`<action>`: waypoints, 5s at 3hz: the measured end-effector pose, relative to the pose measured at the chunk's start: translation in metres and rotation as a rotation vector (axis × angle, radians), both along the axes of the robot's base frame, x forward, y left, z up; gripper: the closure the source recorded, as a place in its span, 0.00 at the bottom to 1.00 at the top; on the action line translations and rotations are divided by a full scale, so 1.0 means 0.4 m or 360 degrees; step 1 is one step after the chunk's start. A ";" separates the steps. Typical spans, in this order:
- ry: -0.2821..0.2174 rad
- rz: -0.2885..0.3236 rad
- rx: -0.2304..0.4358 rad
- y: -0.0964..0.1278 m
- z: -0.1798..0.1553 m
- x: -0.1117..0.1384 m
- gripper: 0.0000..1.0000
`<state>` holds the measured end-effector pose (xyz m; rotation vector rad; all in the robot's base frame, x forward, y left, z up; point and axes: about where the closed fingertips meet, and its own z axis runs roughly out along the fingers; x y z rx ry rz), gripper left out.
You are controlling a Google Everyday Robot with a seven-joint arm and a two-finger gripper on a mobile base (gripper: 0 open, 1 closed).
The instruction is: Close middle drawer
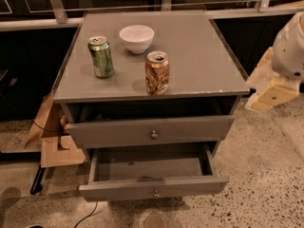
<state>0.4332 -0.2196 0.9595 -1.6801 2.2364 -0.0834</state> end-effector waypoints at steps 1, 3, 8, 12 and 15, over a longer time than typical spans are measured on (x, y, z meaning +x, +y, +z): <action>0.0011 -0.0037 0.0099 0.000 -0.115 -0.018 0.78; 0.0147 -0.0031 0.0319 0.041 -0.429 -0.051 1.00; 0.0338 -0.0250 0.0408 -0.119 -1.108 -0.117 1.00; 0.0239 -0.0061 0.0558 -0.061 -1.272 -0.102 1.00; -0.0063 0.0196 0.0806 0.027 -1.374 -0.015 1.00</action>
Offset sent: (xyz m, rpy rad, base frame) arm -0.0184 0.0183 -0.1803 0.2328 0.0663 -0.0122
